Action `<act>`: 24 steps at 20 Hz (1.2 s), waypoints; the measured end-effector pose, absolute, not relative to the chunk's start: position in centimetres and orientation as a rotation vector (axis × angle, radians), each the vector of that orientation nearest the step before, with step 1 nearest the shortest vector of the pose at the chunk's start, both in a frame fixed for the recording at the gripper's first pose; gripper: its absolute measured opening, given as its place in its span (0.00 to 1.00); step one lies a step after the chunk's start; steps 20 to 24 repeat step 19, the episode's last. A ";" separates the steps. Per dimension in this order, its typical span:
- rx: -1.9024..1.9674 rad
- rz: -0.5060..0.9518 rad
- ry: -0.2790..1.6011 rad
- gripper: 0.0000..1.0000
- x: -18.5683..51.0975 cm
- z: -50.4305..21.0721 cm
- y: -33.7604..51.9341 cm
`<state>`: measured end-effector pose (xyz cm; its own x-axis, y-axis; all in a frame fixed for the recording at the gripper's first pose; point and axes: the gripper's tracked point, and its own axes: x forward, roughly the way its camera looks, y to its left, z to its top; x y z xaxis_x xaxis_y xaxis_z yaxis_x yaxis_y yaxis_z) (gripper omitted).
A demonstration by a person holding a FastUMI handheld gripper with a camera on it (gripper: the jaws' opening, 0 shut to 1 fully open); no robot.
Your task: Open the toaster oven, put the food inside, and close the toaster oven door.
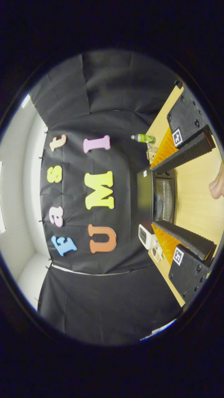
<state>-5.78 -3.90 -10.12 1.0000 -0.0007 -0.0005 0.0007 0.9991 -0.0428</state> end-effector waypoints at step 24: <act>-0.085 -0.063 -0.075 1.00 -8.9 -6.7 -6.7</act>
